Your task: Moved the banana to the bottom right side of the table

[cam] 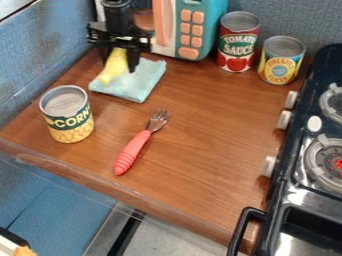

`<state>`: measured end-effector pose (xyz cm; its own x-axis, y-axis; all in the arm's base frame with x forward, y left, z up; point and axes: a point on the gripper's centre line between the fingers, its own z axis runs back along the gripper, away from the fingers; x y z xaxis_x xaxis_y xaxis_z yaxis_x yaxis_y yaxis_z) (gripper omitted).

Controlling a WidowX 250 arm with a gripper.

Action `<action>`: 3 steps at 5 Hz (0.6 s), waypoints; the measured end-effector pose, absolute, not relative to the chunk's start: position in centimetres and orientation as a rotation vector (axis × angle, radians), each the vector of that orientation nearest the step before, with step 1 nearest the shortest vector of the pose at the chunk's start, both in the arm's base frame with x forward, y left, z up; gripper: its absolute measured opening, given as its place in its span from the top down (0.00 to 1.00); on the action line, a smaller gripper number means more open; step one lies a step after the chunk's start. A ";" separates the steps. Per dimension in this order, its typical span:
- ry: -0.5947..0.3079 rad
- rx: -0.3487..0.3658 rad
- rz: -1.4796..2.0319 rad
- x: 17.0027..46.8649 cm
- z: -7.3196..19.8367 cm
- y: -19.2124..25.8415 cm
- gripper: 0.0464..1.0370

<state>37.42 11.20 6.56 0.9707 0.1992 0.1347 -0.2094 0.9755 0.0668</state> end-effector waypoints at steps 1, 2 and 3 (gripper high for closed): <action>-0.094 0.063 0.113 35.3 5.7 6.0 0.45; -0.041 0.032 0.044 33.2 3.7 1.8 0.45; -0.002 0.011 -0.033 31.4 2.1 -2.5 0.45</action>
<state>31.42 -2.49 2.13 0.9994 -0.0332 0.0021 0.0331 0.9994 0.0107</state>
